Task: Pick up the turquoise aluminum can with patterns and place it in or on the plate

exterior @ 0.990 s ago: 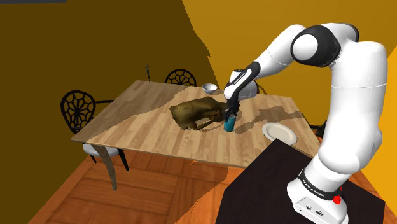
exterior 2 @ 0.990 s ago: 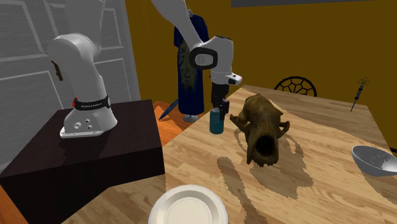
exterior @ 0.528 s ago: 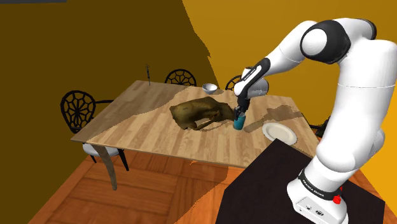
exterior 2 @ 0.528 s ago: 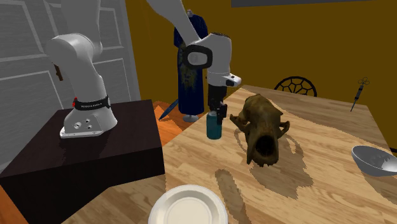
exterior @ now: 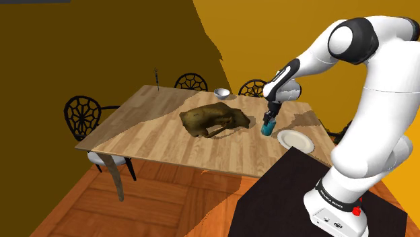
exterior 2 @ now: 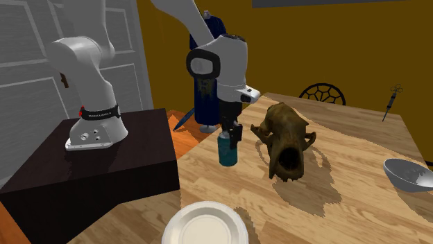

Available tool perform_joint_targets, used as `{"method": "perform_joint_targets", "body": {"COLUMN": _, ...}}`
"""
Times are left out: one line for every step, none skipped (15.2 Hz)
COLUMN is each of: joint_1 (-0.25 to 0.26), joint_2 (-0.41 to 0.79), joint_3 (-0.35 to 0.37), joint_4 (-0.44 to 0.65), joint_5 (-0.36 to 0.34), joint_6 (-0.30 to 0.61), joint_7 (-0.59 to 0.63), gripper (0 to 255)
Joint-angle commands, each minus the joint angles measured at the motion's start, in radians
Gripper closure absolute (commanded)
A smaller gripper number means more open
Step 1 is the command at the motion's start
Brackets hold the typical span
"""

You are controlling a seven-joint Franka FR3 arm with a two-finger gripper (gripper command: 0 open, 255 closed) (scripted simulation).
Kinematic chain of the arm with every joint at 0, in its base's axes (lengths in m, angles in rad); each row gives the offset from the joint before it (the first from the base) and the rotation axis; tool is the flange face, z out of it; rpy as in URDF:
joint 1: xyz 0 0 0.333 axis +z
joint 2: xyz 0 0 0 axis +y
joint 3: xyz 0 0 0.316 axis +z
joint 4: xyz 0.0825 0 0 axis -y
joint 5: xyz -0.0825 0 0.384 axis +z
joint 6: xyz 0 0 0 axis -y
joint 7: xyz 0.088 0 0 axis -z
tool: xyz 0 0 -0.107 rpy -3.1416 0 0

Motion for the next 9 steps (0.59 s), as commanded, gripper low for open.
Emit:
{"method": "perform_joint_targets", "body": {"joint_1": -0.039, "joint_2": -0.009, "joint_3": -0.015, "joint_4": -0.002, "joint_5": 0.004, "joint_6": -0.007, "joint_7": -0.058, "gripper": 255}}
{"method": "perform_joint_targets", "body": {"joint_1": -0.057, "joint_2": -0.01, "joint_3": -0.022, "joint_4": -0.002, "joint_5": 0.006, "joint_6": -0.01, "joint_7": -0.086, "gripper": 255}}
{"method": "perform_joint_targets", "body": {"joint_1": -0.075, "joint_2": -0.011, "joint_3": -0.029, "joint_4": 0.0, "joint_5": 0.009, "joint_6": -0.014, "joint_7": -0.113, "gripper": 255}}
{"method": "perform_joint_targets", "body": {"joint_1": -0.094, "joint_2": -0.012, "joint_3": -0.036, "joint_4": 0.003, "joint_5": 0.011, "joint_6": -0.017, "joint_7": -0.14, "gripper": 255}}
{"method": "perform_joint_targets", "body": {"joint_1": -0.112, "joint_2": -0.011, "joint_3": -0.043, "joint_4": 0.007, "joint_5": 0.014, "joint_6": -0.022, "joint_7": -0.167, "gripper": 255}}
{"method": "perform_joint_targets", "body": {"joint_1": -0.13, "joint_2": -0.01, "joint_3": -0.05, "joint_4": 0.012, "joint_5": 0.017, "joint_6": -0.026, "joint_7": -0.194, "gripper": 255}}
{"method": "perform_joint_targets", "body": {"joint_1": -0.149, "joint_2": -0.008, "joint_3": -0.057, "joint_4": 0.018, "joint_5": 0.02, "joint_6": -0.032, "joint_7": -0.221, "gripper": 255}}
{"method": "perform_joint_targets", "body": {"joint_1": -0.167, "joint_2": -0.005, "joint_3": -0.064, "joint_4": 0.026, "joint_5": 0.023, "joint_6": -0.037, "joint_7": -0.248, "gripper": 255}}
{"method": "perform_joint_targets", "body": {"joint_1": -0.186, "joint_2": -0.002, "joint_3": -0.07, "joint_4": 0.035, "joint_5": 0.026, "joint_6": -0.043, "joint_7": -0.275, "gripper": 255}}
